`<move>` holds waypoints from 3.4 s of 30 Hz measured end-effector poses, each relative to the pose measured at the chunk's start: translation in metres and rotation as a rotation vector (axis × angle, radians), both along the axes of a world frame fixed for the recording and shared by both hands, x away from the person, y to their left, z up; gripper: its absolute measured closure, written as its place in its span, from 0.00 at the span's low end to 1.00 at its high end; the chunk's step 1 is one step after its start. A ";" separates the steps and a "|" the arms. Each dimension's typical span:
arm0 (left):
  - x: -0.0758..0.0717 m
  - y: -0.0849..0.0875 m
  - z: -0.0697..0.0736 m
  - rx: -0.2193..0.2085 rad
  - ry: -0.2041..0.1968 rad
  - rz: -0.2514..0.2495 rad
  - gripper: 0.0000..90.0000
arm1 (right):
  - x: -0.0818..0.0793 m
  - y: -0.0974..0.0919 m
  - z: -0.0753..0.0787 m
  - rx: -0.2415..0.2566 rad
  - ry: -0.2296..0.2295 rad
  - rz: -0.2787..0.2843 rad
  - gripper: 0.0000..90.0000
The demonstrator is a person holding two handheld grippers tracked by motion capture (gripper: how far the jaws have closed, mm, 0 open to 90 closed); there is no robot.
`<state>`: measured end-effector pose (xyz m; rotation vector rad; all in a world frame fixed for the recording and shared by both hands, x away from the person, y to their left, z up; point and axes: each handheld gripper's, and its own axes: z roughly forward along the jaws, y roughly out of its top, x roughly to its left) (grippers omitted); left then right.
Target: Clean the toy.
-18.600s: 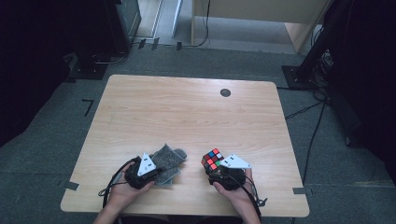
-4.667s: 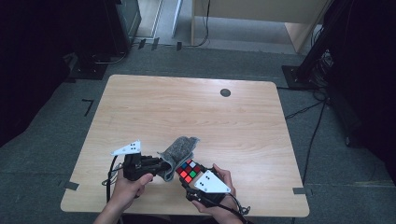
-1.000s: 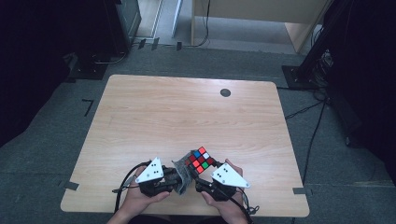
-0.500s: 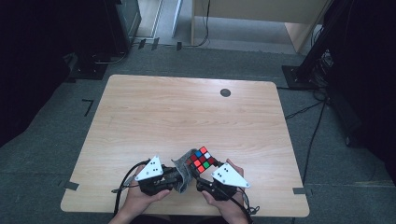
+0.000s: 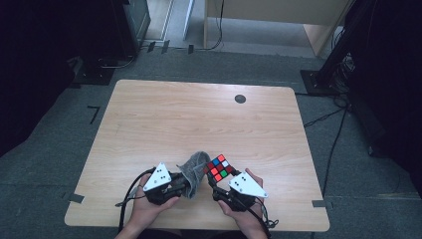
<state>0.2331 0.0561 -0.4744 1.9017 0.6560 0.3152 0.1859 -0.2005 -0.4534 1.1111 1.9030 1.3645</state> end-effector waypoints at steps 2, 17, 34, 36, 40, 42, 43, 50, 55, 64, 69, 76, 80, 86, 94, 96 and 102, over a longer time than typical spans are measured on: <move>0.004 0.003 0.001 0.023 -0.012 0.068 0.74 | 0.000 0.001 0.000 -0.005 -0.002 -0.001 0.39; 0.021 0.022 0.007 -0.046 0.044 0.172 0.47 | -0.001 0.008 -0.004 -0.043 -0.003 0.003 0.39; -0.009 -0.019 0.038 -0.082 0.096 -0.033 0.19 | -0.008 0.038 -0.015 -0.145 -0.013 0.040 0.38; -0.010 -0.022 0.038 -0.066 0.092 -0.034 0.18 | -0.009 0.041 -0.016 -0.162 -0.016 0.047 0.38; -0.010 -0.027 0.038 -0.041 0.116 -0.042 0.18 | -0.009 0.045 -0.018 -0.180 -0.010 0.049 0.38; -0.010 -0.030 0.036 -0.013 0.127 -0.047 0.18 | -0.010 0.047 -0.018 -0.191 -0.018 0.050 0.38; -0.010 -0.032 0.035 0.001 0.134 -0.048 0.18 | -0.010 0.048 -0.018 -0.193 -0.024 0.054 0.38; -0.012 -0.035 0.034 0.024 0.136 -0.054 0.31 | -0.014 0.055 -0.017 -0.233 -0.053 0.056 0.38; -0.009 -0.028 0.036 0.003 0.156 -0.056 0.36 | -0.015 0.055 -0.017 -0.248 -0.063 0.056 0.38; 0.004 -0.010 0.037 -0.123 0.277 -0.073 0.38 | -0.018 0.056 -0.015 -0.234 -0.098 0.068 0.36; 0.008 -0.002 0.038 -0.171 0.308 -0.078 0.38 | -0.017 0.055 -0.015 -0.235 -0.100 0.081 0.36; 0.010 -0.002 0.039 -0.178 0.330 -0.096 0.38 | -0.020 0.053 -0.014 -0.259 -0.126 0.103 0.38; 0.010 -0.004 0.040 -0.144 0.334 -0.102 0.34 | -0.021 0.053 -0.014 -0.267 -0.149 0.114 0.38; 0.010 -0.007 0.038 -0.118 0.342 -0.115 0.35 | -0.027 0.061 -0.014 -0.313 -0.196 0.119 0.38; 0.013 -0.005 0.035 -0.092 0.370 -0.141 0.37 | -0.028 0.065 -0.017 -0.377 -0.223 0.112 0.38; 0.014 -0.005 0.034 -0.087 0.376 -0.144 0.37 | -0.029 0.066 -0.018 -0.397 -0.232 0.118 0.38; 0.011 -0.004 0.036 -0.057 0.355 -0.145 0.38 | -0.030 0.067 -0.019 -0.408 -0.244 0.128 0.38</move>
